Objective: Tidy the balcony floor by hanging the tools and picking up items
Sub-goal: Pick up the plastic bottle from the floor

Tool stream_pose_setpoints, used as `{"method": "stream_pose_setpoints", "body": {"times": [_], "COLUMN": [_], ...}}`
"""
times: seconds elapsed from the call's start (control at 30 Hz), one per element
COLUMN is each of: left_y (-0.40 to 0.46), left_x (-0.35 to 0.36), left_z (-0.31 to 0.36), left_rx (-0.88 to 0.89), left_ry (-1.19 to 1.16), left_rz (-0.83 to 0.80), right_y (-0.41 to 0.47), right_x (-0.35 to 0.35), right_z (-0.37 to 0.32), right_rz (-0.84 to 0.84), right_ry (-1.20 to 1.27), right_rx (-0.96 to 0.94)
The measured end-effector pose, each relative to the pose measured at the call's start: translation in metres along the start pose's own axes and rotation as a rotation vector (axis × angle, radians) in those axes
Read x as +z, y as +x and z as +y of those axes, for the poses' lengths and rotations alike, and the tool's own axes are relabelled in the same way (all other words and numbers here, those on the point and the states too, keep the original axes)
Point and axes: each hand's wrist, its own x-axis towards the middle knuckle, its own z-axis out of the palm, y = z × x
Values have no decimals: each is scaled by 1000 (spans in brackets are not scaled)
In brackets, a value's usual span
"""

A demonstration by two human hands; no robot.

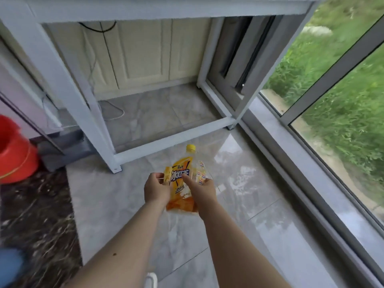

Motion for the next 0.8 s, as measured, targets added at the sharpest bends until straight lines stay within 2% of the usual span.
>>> {"method": "stream_pose_setpoints", "body": {"times": [0.33,0.8], "left_y": [-6,13], "left_x": [-133,-341], "left_z": [-91,-221], "left_rx": [-109,-246], "left_ry": [-177,-346], "left_rz": [231,553], "right_y": [-65,-160], "right_x": [121,345], "right_z": [51,117], "right_rz": [-206,-468], "right_ry": [-224,-570], "right_rx": [-74,-175]}}
